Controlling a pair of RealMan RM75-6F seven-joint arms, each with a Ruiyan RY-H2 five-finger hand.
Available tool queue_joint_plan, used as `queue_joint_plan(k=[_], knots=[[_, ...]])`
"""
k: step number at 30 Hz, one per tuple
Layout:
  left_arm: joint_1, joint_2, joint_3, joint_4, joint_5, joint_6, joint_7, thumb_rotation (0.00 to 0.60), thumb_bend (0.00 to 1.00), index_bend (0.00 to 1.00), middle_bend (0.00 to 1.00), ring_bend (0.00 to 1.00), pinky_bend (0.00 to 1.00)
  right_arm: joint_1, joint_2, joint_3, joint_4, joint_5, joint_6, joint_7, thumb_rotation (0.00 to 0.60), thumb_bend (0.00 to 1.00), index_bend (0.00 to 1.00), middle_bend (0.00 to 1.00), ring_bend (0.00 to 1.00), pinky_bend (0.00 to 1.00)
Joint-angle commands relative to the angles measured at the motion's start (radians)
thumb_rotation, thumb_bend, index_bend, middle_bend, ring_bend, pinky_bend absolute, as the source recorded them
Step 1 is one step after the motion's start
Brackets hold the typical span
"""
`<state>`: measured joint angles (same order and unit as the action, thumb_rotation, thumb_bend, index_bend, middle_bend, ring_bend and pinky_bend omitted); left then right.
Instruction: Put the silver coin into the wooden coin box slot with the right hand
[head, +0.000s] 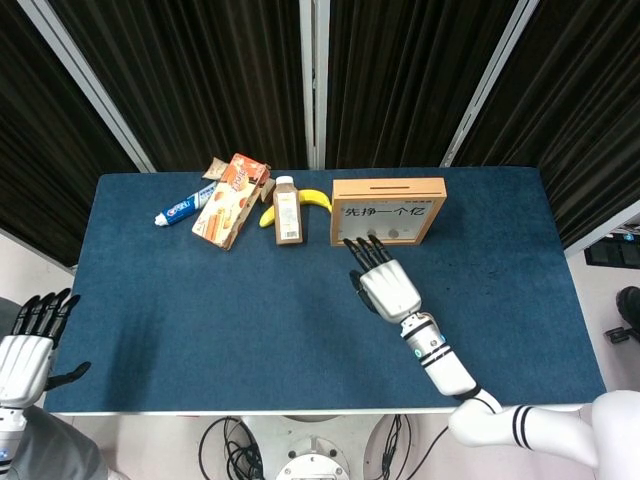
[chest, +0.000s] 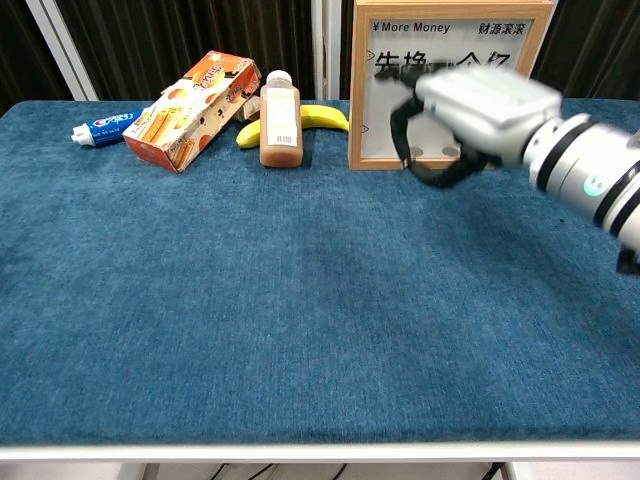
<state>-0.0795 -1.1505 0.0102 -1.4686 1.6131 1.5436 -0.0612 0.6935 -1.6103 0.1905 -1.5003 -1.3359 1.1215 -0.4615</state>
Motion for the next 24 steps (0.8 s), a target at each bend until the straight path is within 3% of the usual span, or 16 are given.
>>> queue_joint_plan(k=[1, 7, 14, 17, 24], knots=[[-0.001, -0.001, 0.0, -0.001, 0.001, 0.0, 0.002, 0.6, 0.12, 0.03, 0.0, 0.0, 0.0, -0.01, 0.112, 0.063, -0.159, -0.06, 0.089, -0.012, 0.6, 0.39, 0.72, 0.01, 0.0, 0.0], [0.001, 0.003, 0.0, -0.007, 0.004, 0.005, 0.004, 0.6, 0.12, 0.03, 0.0, 0.0, 0.0, 0.004, 0.196, 0.179, -0.25, -0.002, 0.131, -0.059, 0.6, 0.38, 0.74, 0.02, 0.0, 0.0], [0.0, 0.008, 0.002, -0.011, 0.01, 0.008, -0.007, 0.6, 0.12, 0.03, 0.0, 0.0, 0.0, 0.082, 0.208, 0.311, -0.146, 0.207, 0.091, -0.143, 0.6, 0.38, 0.75, 0.03, 0.0, 0.0], [0.0, 0.013, 0.0, -0.016, 0.011, 0.011, -0.01, 0.6, 0.12, 0.03, 0.0, 0.0, 0.0, 0.118, 0.206, 0.332, -0.1, 0.288, 0.065, -0.185, 0.6, 0.38, 0.75, 0.03, 0.0, 0.0], [-0.004, 0.016, 0.001, -0.017, 0.012, 0.004, -0.011, 0.6, 0.12, 0.03, 0.0, 0.0, 0.0, 0.166, 0.188, 0.328, -0.038, 0.413, 0.041, -0.249, 0.6, 0.38, 0.77, 0.03, 0.0, 0.0]])
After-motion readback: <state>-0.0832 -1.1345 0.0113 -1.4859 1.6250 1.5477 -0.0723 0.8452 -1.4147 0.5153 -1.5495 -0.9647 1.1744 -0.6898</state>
